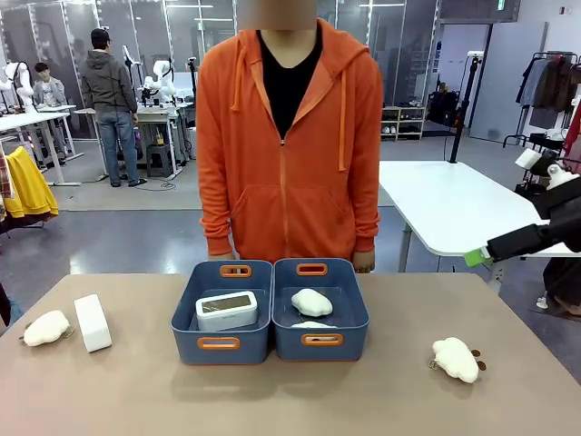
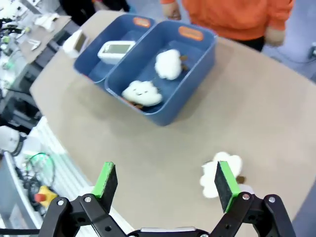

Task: Sort the digital clocks into the basket.
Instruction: Pick up the Digital clock from the table and place it into the empty Plastic storage basket.

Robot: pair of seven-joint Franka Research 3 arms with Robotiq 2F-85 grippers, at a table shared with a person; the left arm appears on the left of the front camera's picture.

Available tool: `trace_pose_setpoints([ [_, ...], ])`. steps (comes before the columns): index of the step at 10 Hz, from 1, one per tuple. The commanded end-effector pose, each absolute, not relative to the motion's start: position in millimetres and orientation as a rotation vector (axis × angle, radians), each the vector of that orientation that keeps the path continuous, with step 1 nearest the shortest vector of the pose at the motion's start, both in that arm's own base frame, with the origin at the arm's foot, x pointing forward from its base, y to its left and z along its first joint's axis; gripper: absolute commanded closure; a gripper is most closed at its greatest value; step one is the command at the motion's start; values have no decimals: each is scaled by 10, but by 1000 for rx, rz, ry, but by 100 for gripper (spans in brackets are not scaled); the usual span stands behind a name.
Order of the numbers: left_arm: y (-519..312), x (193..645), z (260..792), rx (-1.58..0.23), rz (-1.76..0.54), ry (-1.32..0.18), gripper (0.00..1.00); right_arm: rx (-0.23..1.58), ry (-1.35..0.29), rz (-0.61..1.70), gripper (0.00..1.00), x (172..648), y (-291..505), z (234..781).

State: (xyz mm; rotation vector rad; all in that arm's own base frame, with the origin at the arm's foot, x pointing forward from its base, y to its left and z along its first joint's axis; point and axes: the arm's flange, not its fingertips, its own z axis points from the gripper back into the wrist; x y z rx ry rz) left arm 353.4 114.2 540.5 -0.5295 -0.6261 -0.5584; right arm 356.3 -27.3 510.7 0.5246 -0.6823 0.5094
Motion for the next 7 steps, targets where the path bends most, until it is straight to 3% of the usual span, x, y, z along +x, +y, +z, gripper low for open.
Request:
trace_pose_setpoints([
  [1,1150,3534,5399,-547,-576,-637,0,389,-735,557,0,3634,-7,5045],
  [7,1150,3534,5399,-547,-576,-637,0,460,-714,533,0,3604,-192,5171],
])
